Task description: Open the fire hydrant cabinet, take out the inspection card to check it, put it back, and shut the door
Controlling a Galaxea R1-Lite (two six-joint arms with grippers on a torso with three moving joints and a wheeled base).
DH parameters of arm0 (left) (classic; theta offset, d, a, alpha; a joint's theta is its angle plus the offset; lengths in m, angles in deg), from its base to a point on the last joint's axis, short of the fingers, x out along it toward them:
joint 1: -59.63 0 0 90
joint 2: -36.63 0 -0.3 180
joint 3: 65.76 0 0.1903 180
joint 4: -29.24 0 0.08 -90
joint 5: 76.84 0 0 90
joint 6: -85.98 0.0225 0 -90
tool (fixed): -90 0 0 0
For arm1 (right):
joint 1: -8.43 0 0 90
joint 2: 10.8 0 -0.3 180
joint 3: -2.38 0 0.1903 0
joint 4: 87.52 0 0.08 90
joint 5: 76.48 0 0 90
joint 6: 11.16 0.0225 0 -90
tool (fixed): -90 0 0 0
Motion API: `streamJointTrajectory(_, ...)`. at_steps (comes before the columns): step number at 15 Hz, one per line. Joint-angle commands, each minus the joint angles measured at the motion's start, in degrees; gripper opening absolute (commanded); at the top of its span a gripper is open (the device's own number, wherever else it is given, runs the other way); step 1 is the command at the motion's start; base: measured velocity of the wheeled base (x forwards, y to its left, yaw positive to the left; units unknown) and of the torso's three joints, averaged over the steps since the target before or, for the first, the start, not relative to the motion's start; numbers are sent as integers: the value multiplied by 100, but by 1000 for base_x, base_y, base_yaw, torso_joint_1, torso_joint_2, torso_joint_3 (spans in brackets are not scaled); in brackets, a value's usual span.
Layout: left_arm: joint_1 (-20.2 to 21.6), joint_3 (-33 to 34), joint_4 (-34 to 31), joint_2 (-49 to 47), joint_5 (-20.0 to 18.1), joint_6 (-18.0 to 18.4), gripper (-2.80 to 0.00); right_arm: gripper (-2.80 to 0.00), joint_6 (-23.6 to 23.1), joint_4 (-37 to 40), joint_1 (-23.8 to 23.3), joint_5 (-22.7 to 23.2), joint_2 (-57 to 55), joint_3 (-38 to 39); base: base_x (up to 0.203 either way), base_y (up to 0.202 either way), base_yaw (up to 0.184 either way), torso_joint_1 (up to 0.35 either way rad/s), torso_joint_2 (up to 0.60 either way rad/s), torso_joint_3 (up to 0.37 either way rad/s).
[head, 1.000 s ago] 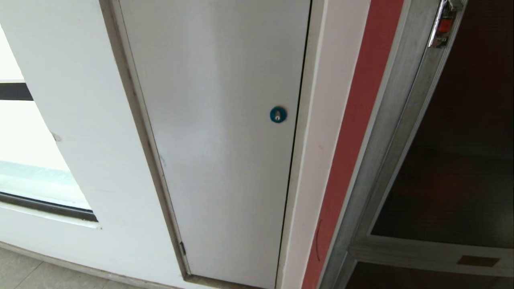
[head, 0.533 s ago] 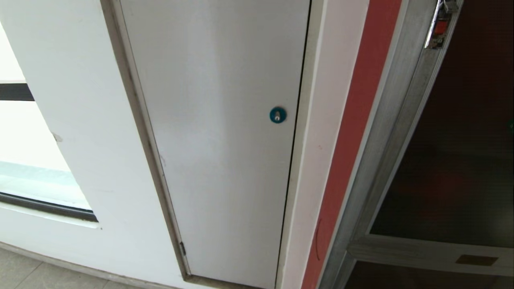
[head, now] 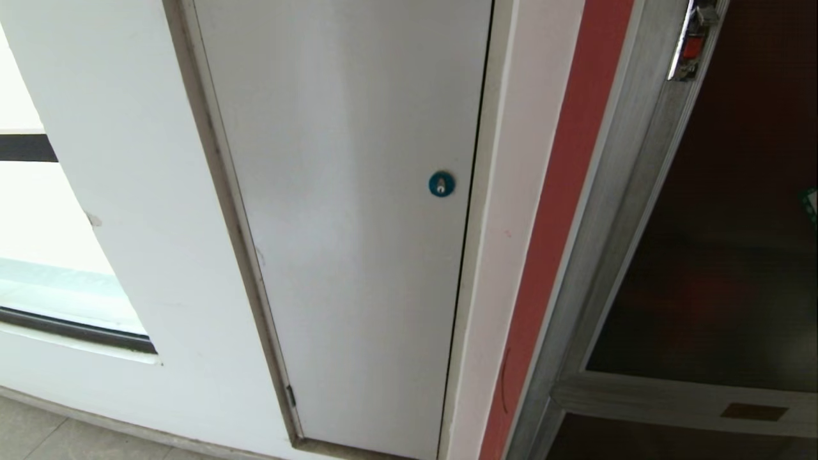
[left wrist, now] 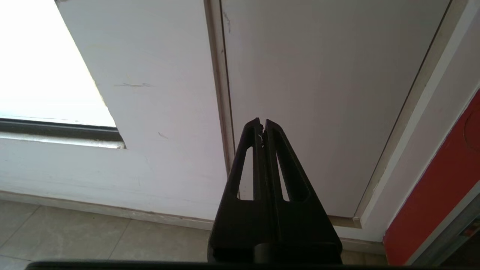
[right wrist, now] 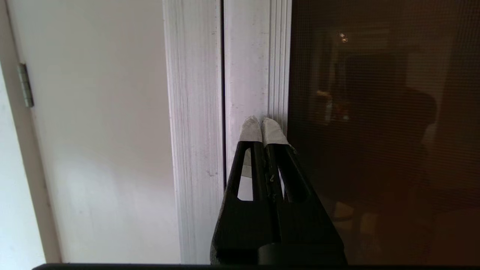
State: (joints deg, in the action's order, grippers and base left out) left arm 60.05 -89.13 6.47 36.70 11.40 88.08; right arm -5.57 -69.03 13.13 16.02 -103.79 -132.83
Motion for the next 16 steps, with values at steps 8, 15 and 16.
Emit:
streamJointTrajectory(8, 2, 35, 2, -7, 0, 0, -280, -280, -5, 40, -5, -144, -61, 5, 0, 0, 0, 0, 0, 0)
streamJointTrajectory(15, 2, 35, 2, -7, 0, 0, -280, -280, 5, 110, 256, -114, 625, 334, 0, 0, 0, 0, 0, 0)
streamJointTrajectory(16, 2, 35, 2, -7, 0, 0, -280, -280, 4, 110, 353, -114, 830, 532, 0, 0, 0, 0, 0, 0)
